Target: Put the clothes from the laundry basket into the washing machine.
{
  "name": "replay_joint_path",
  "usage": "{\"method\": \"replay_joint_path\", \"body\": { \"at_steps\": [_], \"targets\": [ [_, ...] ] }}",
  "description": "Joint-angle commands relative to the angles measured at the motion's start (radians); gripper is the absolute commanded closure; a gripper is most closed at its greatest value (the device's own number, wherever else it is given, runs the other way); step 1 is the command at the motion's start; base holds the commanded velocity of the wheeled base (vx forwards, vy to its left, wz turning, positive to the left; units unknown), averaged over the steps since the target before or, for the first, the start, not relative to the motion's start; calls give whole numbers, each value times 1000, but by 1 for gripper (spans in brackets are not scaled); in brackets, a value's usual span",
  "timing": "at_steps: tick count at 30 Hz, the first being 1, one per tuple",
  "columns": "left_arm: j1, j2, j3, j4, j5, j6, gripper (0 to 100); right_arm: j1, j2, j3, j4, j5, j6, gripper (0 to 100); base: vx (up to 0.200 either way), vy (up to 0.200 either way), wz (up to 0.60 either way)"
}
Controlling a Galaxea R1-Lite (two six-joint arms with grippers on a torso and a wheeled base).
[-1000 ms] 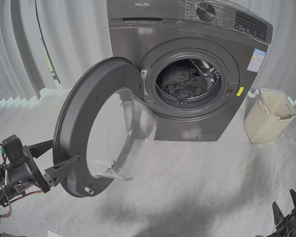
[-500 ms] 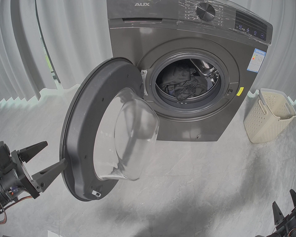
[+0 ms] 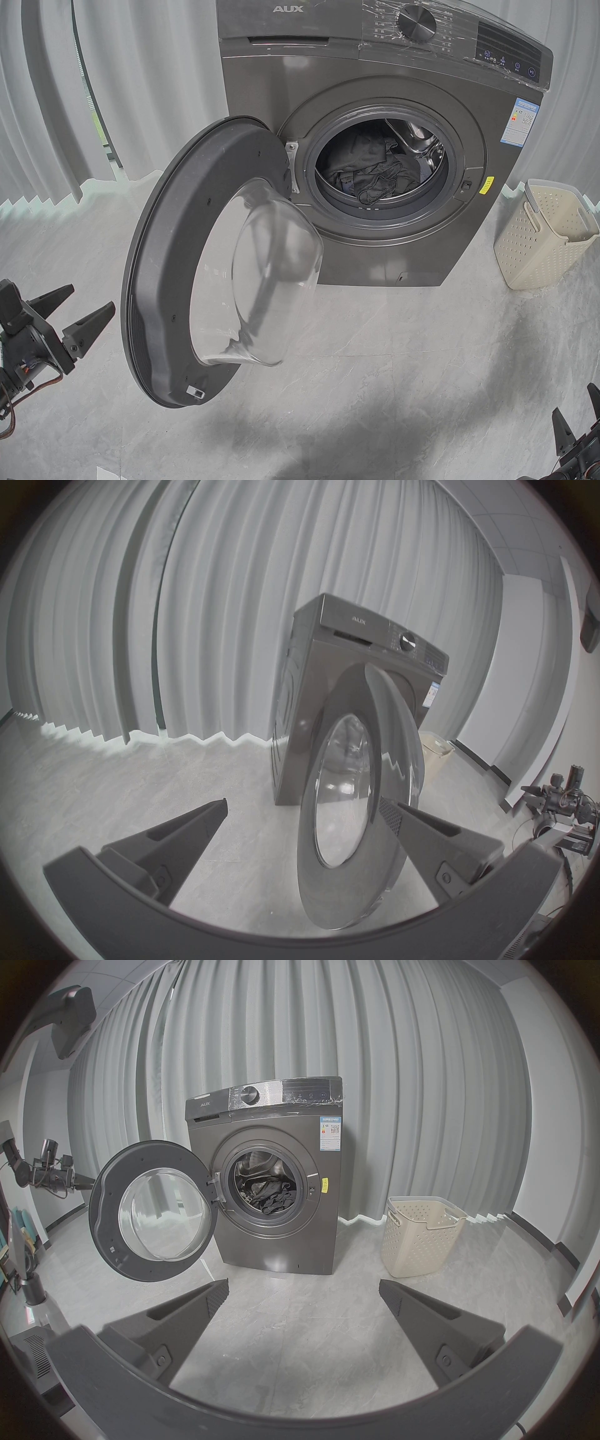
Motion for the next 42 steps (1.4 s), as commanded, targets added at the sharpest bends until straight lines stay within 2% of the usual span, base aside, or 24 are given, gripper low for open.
{"method": "replay_joint_path", "body": {
  "at_steps": [1, 3, 4, 5, 8, 16, 18, 19, 23, 28, 29, 31, 35, 42],
  "targets": [
    [-63, 76, 9, -5, 1, 11, 0, 0, -15, 16, 0, 0, 0, 0, 0, 0, 0],
    [-113, 93, 11, -5, 1, 11, 0, 0, -15, 16, 0, 0, -2, 0, 0, 0, 0],
    [-113, 93, 11, -5, 1, 11, 0, 0, -15, 16, 0, 0, -2, 0, 0, 0, 0],
    [-165, 106, 7, -5, 6, 8, 0, 0, -15, 16, 0, 0, -2, 0, 0, 0, 0],
    [-218, 132, -3, -9, 7, 7, 0, 0, -15, 16, 0, 0, -2, 0, 0, 0, 0],
    [-323, 233, -37, -58, 10, 0, 0, 0, -15, 16, 0, 0, -2, 0, 0, 0, 0],
    [-327, 239, -39, -61, 10, 0, 0, 0, -15, 16, 0, 0, -2, 0, 0, 0, 0],
    [-356, 290, -51, -100, 15, 0, 0, 0, -15, 16, 0, 0, -2, 0, 0, 0, 0],
    [-399, 405, -88, -193, 61, -4, 0, 0, -15, 16, 0, 0, -2, 0, 0, 0, 0],
    [-438, 494, -117, -292, 104, -24, 0, 0, -15, 16, 0, 0, -2, 0, 0, 0, 0],
    [-458, 538, -141, -339, 144, -33, 0, 0, -15, 16, 0, 0, -2, 0, 0, 0, 0],
    [-479, 575, -170, -379, 182, -47, 0, 0, -15, 16, 0, 0, -2, 0, 0, 0, 0],
    [-530, 621, -220, -420, 217, -76, 0, 0, -15, 16, 0, 0, -2, 0, 0, 0, 0],
    [-596, 699, -318, -443, 262, -81, 0, 0, -15, 16, 0, 0, -2, 0, 0, 0, 0]
  ]
}}
